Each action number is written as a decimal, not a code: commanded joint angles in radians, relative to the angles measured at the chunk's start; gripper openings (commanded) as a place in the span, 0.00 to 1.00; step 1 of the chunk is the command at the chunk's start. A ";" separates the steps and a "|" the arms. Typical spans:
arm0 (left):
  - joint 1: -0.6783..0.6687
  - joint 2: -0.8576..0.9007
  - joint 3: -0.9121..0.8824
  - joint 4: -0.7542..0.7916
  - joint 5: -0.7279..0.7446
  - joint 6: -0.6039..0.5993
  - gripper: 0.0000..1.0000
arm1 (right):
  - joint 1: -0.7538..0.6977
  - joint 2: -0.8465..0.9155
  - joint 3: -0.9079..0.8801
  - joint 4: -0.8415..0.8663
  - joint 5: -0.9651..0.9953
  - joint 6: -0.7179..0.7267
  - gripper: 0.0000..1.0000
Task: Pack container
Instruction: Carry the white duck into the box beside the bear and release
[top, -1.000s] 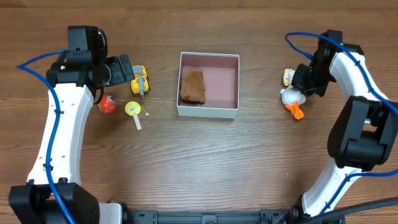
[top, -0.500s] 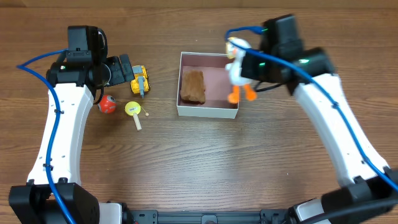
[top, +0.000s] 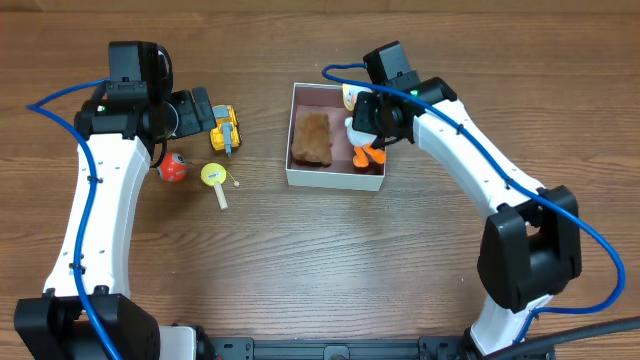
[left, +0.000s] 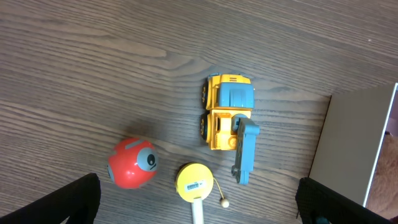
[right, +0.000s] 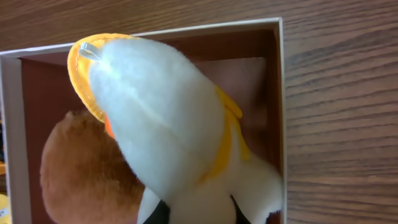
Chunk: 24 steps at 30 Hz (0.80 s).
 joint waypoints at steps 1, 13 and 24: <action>-0.001 0.010 0.027 0.002 0.011 0.027 1.00 | -0.002 0.041 0.002 0.019 0.019 0.010 0.04; -0.001 0.010 0.027 0.002 0.011 0.027 1.00 | 0.006 0.054 0.003 0.018 -0.003 -0.016 0.53; -0.001 0.010 0.027 0.002 0.011 0.027 1.00 | 0.022 -0.123 0.041 -0.016 0.049 -0.058 0.85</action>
